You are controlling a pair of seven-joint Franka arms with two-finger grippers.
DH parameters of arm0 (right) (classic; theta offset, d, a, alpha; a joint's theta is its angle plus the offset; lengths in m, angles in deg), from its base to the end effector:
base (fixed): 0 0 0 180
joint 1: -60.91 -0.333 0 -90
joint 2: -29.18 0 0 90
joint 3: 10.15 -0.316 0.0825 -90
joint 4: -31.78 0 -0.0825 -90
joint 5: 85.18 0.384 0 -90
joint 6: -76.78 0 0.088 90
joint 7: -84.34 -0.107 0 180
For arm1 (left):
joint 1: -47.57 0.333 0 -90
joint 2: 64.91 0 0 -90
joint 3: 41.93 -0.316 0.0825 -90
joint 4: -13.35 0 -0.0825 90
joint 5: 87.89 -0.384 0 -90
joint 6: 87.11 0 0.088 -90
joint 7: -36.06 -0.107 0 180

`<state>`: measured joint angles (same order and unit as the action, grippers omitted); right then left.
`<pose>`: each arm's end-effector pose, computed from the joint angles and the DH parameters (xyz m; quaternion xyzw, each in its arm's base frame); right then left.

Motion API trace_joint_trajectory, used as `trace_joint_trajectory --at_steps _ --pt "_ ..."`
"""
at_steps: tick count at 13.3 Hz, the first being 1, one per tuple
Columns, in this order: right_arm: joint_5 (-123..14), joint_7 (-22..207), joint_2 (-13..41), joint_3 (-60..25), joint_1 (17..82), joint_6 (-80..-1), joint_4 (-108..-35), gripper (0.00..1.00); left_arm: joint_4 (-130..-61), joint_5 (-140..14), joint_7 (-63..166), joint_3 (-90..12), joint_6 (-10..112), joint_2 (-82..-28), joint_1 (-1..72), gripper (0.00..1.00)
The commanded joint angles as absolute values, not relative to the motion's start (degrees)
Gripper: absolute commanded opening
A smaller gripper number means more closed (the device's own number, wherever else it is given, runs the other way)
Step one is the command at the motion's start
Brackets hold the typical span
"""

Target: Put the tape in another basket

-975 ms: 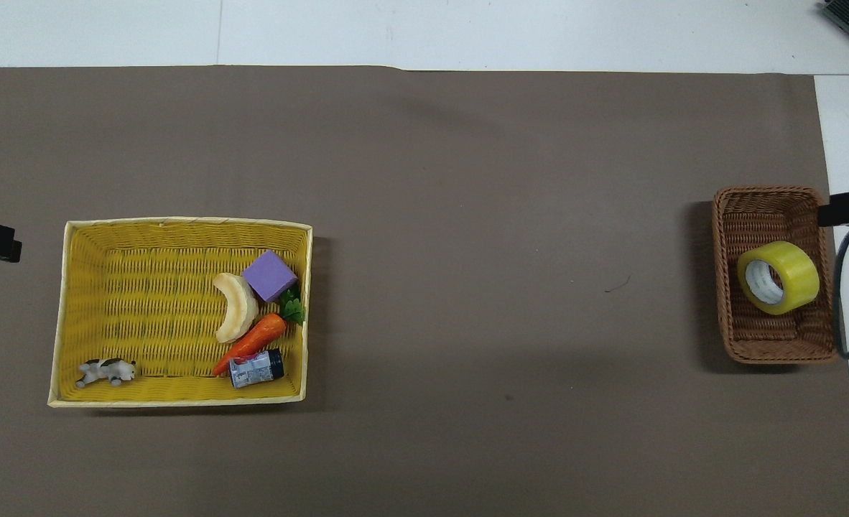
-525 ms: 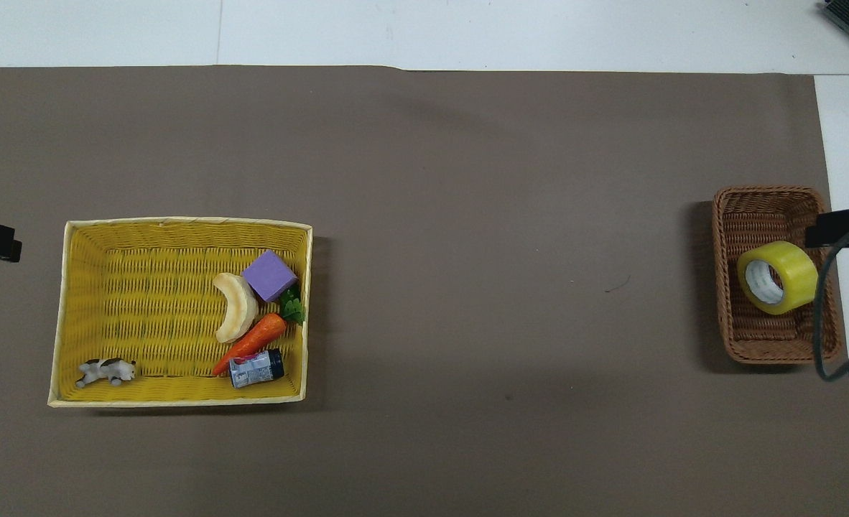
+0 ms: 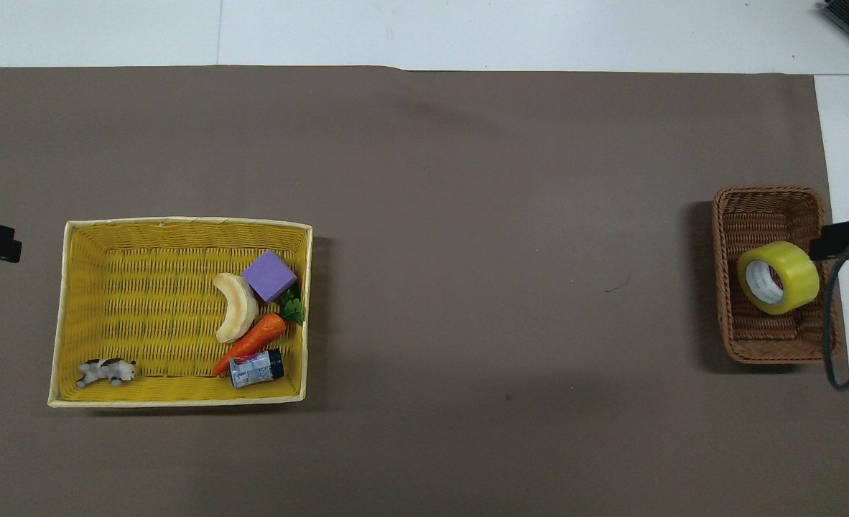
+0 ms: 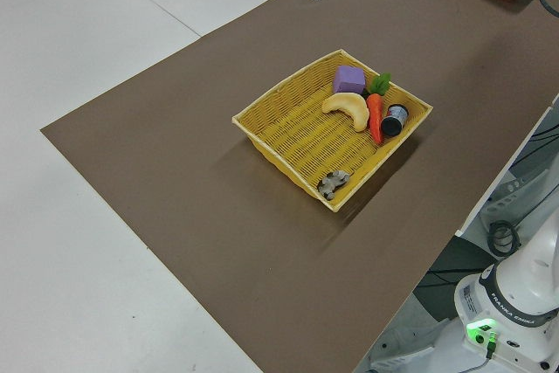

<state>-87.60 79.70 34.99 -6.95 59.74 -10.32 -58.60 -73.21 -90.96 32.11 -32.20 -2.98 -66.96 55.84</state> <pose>0.5167 -0.0248 0.6712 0.9978 -0.0596 0.0224 0.0177 0.5329 -0.0093 0.6629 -0.9986 0.0445 0.0042 0.0296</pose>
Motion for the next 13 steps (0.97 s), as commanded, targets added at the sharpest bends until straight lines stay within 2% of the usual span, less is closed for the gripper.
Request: trace_joint_trajectory --at_steps 1,13 --pt "-87.1 81.2 36.1 -7.7 59.8 -9.0 -59.8 1.0 -72.9 -91.9 32.4 -31.9 -3.6 -66.8 56.3 1.0" --pt "-85.9 81.3 36.1 -7.5 60.2 -8.1 -60.1 1.0 -72.9 -91.9 32.4 -31.8 -3.6 -66.8 56.3 1.0"
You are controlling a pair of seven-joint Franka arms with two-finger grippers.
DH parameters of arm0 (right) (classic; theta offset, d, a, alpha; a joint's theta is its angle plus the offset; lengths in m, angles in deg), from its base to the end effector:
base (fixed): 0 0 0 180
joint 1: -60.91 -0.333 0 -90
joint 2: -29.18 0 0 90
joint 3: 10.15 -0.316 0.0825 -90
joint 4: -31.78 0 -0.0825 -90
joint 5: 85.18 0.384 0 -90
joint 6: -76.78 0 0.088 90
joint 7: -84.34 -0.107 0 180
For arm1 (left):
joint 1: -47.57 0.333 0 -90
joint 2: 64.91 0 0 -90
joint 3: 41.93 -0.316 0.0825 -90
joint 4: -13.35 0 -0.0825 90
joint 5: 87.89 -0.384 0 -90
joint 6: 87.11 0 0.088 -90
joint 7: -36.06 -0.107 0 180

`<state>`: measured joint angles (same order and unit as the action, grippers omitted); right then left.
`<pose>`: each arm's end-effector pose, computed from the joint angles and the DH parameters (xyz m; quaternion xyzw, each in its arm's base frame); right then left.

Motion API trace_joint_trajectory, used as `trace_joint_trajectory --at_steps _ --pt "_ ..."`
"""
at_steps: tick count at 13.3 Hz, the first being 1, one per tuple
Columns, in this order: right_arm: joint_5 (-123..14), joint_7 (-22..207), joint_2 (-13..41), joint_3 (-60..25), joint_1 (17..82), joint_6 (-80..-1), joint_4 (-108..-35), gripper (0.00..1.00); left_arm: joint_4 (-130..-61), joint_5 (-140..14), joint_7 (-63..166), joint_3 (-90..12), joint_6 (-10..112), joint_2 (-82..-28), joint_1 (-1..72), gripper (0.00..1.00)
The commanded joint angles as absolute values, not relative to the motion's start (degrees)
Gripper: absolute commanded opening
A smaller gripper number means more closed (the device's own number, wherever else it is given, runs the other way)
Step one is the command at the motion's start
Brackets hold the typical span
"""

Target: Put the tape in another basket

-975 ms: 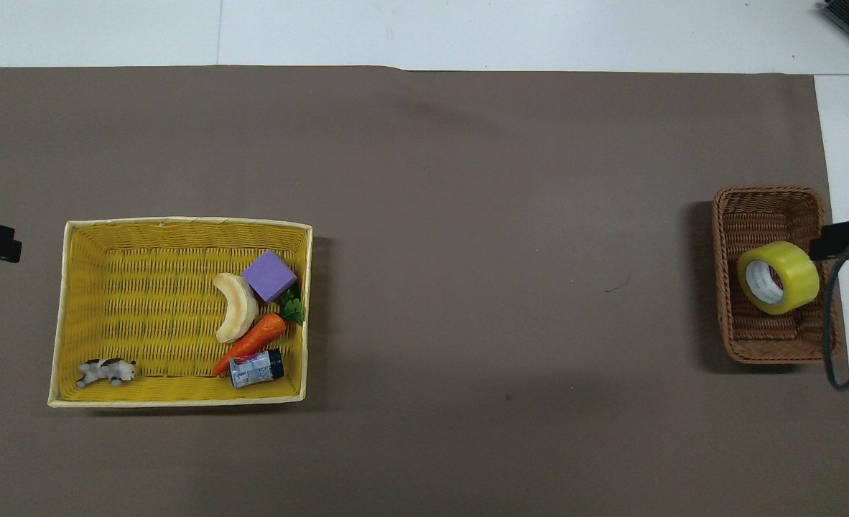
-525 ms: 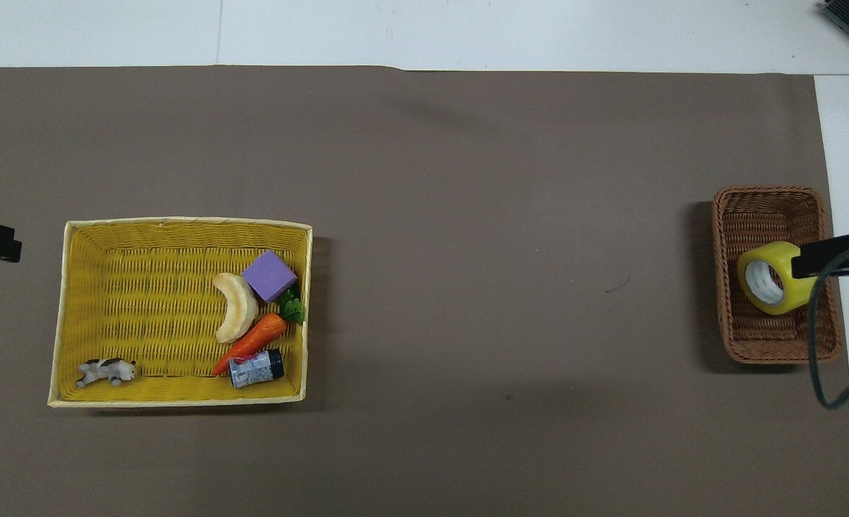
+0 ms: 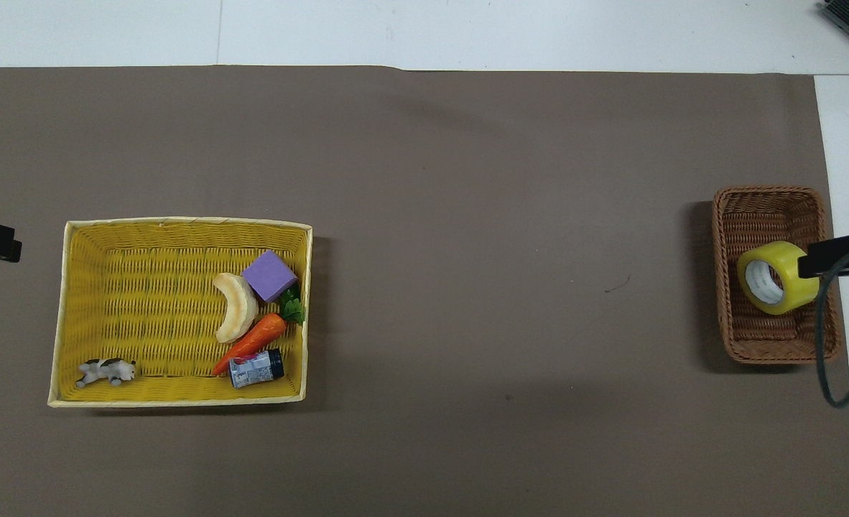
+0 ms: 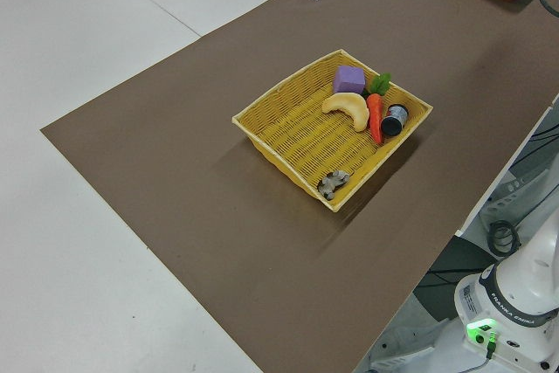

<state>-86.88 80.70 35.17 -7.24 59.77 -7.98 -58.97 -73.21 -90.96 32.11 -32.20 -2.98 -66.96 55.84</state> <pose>0.5116 -0.0208 0.6661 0.9988 -0.0484 0.0001 0.0121 0.5329 -0.0093 0.6629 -0.9986 0.0445 0.0042 0.0296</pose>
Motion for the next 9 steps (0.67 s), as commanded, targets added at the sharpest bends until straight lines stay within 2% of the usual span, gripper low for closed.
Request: trace_joint_trajectory --at_steps 1,3,9 --pt "-86.0 81.3 35.3 -7.5 60.1 -7.9 -58.6 1.0 -72.9 -91.9 32.4 -31.8 -3.6 -66.8 56.3 1.0" --pt "-85.6 81.3 33.7 -7.6 60.4 -5.8 -56.1 1.0 -72.9 -91.9 32.4 -31.8 -3.6 -66.8 56.3 1.0" --pt "-85.3 80.4 34.9 -7.3 60.5 -5.3 -58.0 1.0 -72.9 -91.9 32.4 -31.8 -3.6 -66.8 56.3 1.0"
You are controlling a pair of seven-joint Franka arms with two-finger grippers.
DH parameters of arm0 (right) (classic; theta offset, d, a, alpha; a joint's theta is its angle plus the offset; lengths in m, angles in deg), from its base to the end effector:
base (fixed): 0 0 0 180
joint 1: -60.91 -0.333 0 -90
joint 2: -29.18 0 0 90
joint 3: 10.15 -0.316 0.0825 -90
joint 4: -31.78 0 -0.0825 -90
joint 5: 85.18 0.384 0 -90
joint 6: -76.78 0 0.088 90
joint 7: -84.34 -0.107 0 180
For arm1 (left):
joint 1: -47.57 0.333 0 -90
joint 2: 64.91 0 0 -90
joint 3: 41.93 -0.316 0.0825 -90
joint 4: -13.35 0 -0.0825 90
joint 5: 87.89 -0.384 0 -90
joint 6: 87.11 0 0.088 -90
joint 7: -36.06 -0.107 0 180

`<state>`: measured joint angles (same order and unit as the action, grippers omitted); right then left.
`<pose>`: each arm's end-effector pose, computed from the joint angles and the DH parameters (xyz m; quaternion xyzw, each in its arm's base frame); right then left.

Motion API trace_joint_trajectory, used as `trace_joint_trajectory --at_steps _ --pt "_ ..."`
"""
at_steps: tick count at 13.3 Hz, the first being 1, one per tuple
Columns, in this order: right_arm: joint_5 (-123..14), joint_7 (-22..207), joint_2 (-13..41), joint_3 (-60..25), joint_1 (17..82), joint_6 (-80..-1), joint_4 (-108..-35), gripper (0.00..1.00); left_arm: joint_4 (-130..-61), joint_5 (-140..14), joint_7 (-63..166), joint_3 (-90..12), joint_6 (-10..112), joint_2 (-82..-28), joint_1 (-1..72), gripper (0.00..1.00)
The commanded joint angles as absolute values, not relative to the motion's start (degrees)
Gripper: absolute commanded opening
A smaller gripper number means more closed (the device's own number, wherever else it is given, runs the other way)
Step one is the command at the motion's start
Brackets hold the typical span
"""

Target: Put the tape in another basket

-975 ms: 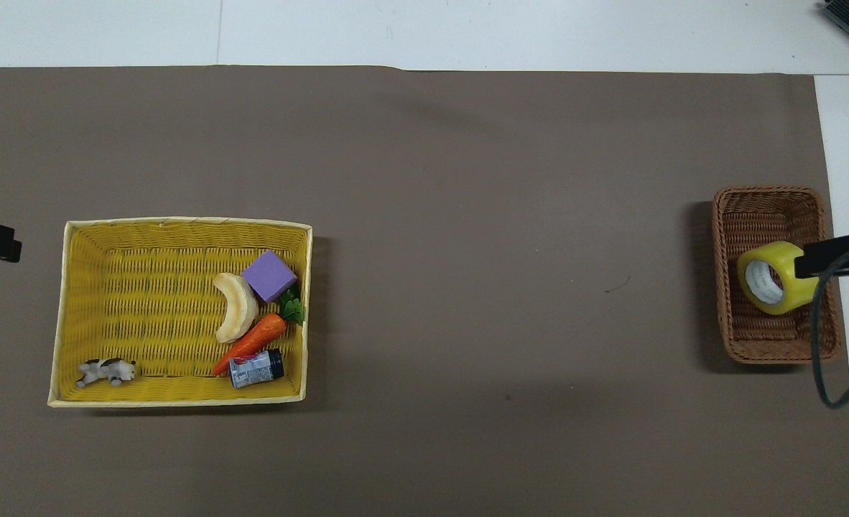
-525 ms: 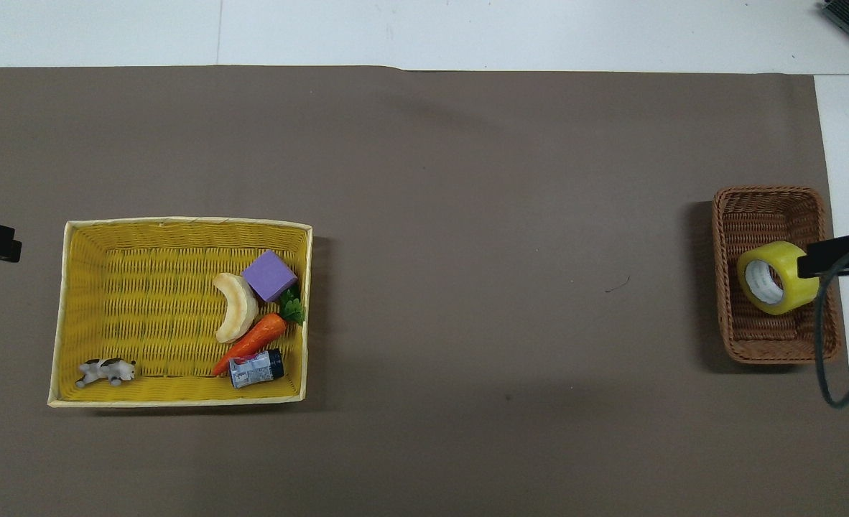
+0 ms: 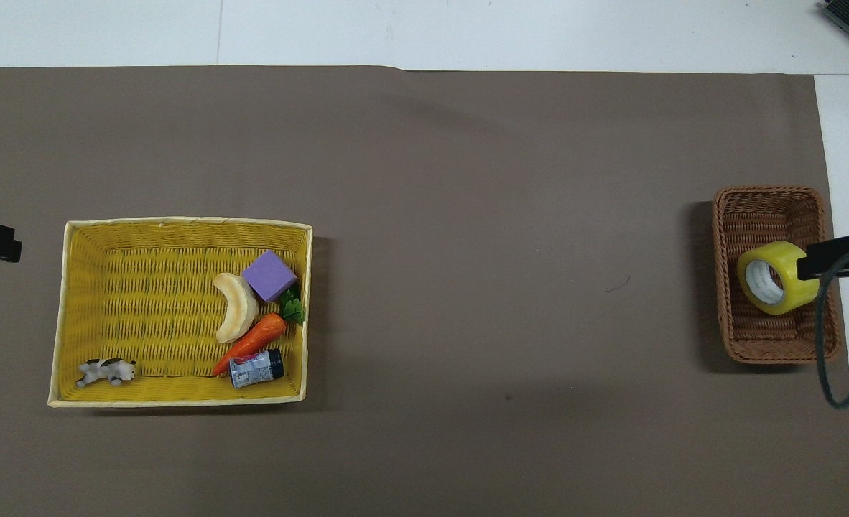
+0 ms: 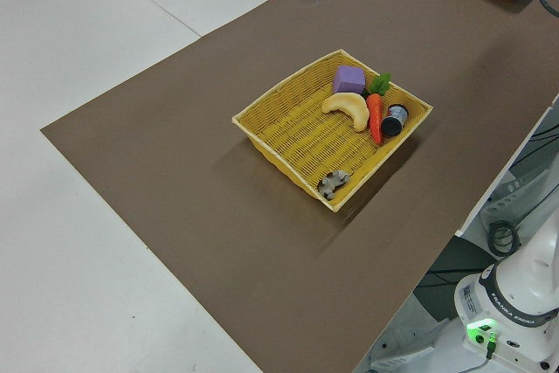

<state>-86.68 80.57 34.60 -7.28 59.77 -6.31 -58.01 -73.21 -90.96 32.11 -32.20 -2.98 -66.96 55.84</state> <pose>0.5116 -0.0200 0.6662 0.9987 -0.0493 -0.0110 0.0108 0.5329 -0.0093 0.6629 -0.9986 0.0445 0.0042 0.0296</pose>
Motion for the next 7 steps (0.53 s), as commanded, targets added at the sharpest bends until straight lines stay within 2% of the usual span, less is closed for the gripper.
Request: trace_joint_trajectory --at_steps 1,7 --pt "-84.5 80.3 35.0 -7.2 60.5 -5.3 -58.2 1.0 -72.9 -91.9 32.4 -31.8 -3.6 -66.8 56.3 1.0" --pt "-84.7 80.1 36.5 -7.0 60.5 -6.5 -60.5 1.0 -72.9 -91.9 32.4 -31.8 -3.6 -66.9 56.3 1.0"
